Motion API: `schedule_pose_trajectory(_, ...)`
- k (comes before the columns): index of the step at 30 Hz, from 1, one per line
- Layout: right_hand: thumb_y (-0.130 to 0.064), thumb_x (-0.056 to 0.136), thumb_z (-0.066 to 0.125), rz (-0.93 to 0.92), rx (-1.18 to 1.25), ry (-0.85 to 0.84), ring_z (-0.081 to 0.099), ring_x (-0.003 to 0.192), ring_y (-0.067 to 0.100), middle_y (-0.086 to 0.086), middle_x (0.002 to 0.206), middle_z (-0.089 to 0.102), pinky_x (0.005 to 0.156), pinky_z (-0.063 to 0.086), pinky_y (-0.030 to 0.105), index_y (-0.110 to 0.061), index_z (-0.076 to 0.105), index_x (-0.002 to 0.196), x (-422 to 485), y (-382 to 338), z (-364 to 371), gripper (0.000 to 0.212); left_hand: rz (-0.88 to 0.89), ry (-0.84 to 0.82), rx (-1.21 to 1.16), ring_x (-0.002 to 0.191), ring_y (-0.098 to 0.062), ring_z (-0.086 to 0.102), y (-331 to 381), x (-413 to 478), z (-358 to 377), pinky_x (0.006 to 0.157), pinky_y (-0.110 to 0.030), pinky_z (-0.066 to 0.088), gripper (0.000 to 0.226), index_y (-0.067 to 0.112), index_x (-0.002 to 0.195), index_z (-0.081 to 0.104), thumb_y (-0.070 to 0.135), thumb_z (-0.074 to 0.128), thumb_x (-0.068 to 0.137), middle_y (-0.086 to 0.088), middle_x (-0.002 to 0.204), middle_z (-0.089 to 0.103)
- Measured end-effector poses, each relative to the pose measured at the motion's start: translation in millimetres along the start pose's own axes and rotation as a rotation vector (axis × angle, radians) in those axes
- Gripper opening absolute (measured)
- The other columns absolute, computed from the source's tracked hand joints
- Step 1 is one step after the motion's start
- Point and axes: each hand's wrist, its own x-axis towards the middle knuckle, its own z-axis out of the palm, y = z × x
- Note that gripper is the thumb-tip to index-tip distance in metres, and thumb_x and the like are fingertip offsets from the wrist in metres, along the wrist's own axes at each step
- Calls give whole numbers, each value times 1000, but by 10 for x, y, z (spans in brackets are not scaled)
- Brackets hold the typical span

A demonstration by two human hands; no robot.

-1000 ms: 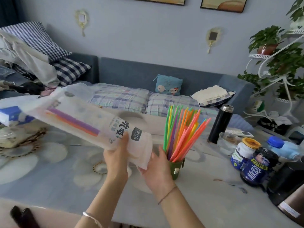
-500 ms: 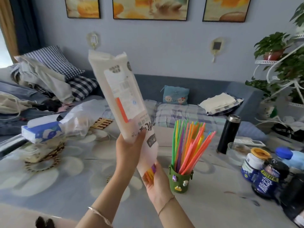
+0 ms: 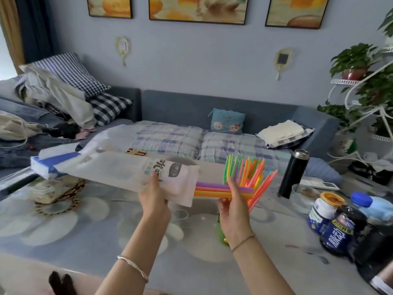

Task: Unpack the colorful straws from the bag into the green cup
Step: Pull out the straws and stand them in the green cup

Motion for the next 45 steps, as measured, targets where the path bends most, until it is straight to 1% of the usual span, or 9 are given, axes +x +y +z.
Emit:
schedule_pose_trajectory(5,-29,86,63,-176,-468,-68,49,41,10,-4,48,57,41,39,22,-18,65,68,-96,48,154,21,-205,-18,-3,74,-13,62,-237,-51,52,55,-25,47,43,9,129,54,32,60,93,-1,95,66)
schedule_pose_trajectory(11,-18,91,55,-411,-389,-20,48,32,6,-7,42,54,31,36,17,-14,56,58,-86,-340,124,33,-186,20,-70,74,-12,63,-148,106,-71,58,-25,51,34,17,120,53,37,57,93,2,88,64)
schedule_pose_trajectory(19,-27,92,55,-395,-668,-224,53,39,3,-6,41,58,38,41,15,-14,63,58,-148,-225,182,37,-236,-63,34,64,-20,52,-352,-18,-1,60,-29,39,29,13,77,50,30,46,100,-5,75,57)
schedule_pose_trajectory(23,-26,92,54,-409,-717,-267,56,42,3,-7,46,62,40,43,15,-20,66,63,-111,-393,94,32,-238,-91,79,66,-19,52,-407,70,-67,63,-31,41,28,14,78,53,34,48,99,-4,78,58)
schedule_pose_trajectory(26,-27,93,53,-472,-807,-218,57,43,6,-3,49,65,40,45,16,-20,64,62,-5,-611,-28,33,-258,-53,73,74,-16,60,-460,149,-172,62,-32,50,22,12,98,57,34,53,96,0,89,63)
schedule_pose_trajectory(29,-28,94,51,-531,-976,-166,53,38,7,-2,51,64,38,43,18,-15,61,62,123,-781,-157,36,-265,49,108,93,-22,65,-603,194,-255,79,-34,52,44,10,128,54,37,60,92,-5,113,65)
schedule_pose_trajectory(35,-34,93,50,-611,-1285,-132,48,32,1,-7,37,55,37,39,13,-14,66,59,291,-839,-308,43,-299,67,174,123,-30,58,-1024,202,-302,104,-44,47,63,7,141,41,42,58,91,-14,138,56)
schedule_pose_trajectory(39,-37,93,51,-570,-1411,-131,53,41,12,-2,45,57,46,45,23,-7,72,68,384,-746,-310,44,-415,13,201,121,-37,57,-1191,256,-316,89,-44,52,65,6,144,31,37,58,93,-18,138,52)
schedule_pose_trajectory(45,-39,91,51,-526,-1563,-114,67,63,31,17,69,70,63,58,41,-1,70,77,539,-544,-297,45,-603,-47,294,103,-31,60,-1270,314,-403,74,-43,56,54,4,137,44,34,57,94,-16,127,60)
